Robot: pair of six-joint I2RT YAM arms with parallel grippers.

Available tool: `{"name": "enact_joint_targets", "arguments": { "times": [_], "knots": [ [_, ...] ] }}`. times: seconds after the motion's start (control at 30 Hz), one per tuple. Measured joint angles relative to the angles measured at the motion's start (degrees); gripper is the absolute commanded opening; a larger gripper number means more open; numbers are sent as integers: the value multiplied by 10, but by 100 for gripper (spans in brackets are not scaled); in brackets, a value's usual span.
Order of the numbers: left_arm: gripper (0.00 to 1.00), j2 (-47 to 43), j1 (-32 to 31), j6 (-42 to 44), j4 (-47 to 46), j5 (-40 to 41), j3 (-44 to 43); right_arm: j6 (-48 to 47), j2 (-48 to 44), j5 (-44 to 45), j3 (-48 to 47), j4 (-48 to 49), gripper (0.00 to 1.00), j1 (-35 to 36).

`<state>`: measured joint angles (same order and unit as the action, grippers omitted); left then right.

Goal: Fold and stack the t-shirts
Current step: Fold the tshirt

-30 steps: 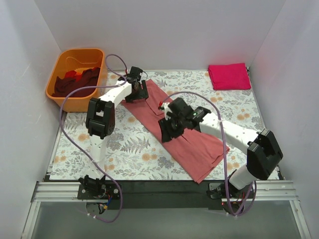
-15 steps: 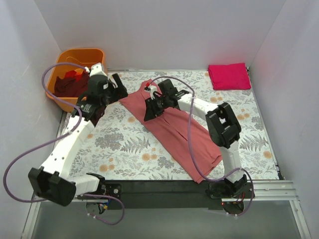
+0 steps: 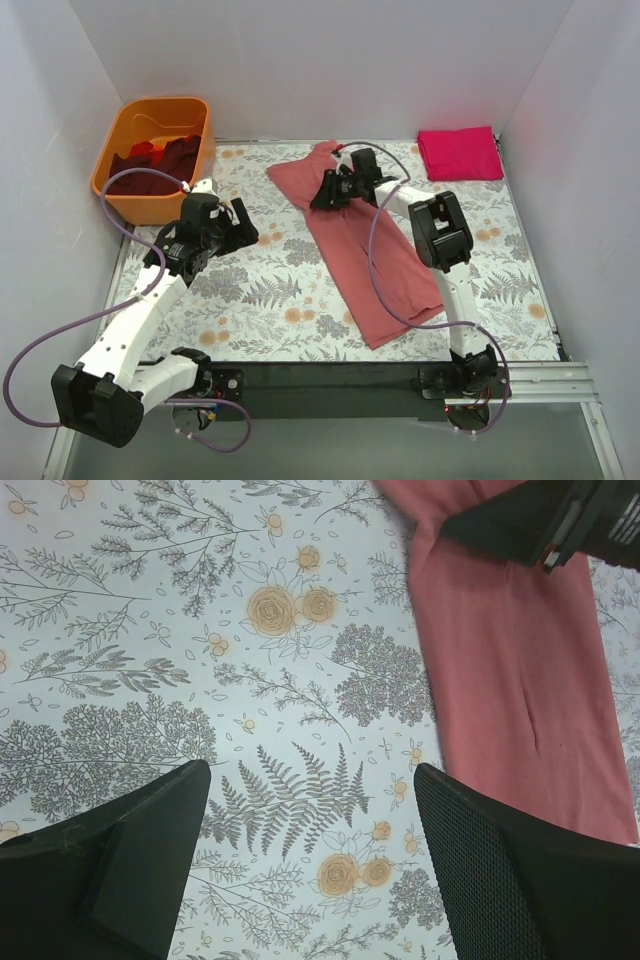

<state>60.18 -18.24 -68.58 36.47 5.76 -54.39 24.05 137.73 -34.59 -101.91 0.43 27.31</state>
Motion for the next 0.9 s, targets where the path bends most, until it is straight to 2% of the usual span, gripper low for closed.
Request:
{"name": "enact_joint_targets", "arguments": {
  "times": [0.13,0.27,0.33,0.47,0.63,0.73,0.9],
  "knots": [
    [83,3,0,-3,-1,-11,0,44,13,9,-9,38,50,-61],
    [83,9,0,-6,-1,-21,2,49,9,1,-11,42,55,-104],
    [83,9,0,-9,-1,-23,5,43,-16,-1,17,41,55,-111],
    [83,9,0,-16,-3,-33,7,10,-154,14,152,22,52,-101],
    [83,9,0,-24,-5,-51,14,-50,-382,108,300,-42,45,-72],
    [83,9,0,-27,-5,-63,21,-77,-483,173,382,-86,42,-43],
    [83,9,-2,-33,-5,-82,48,-96,-523,260,466,-184,41,33]
  ]
}}
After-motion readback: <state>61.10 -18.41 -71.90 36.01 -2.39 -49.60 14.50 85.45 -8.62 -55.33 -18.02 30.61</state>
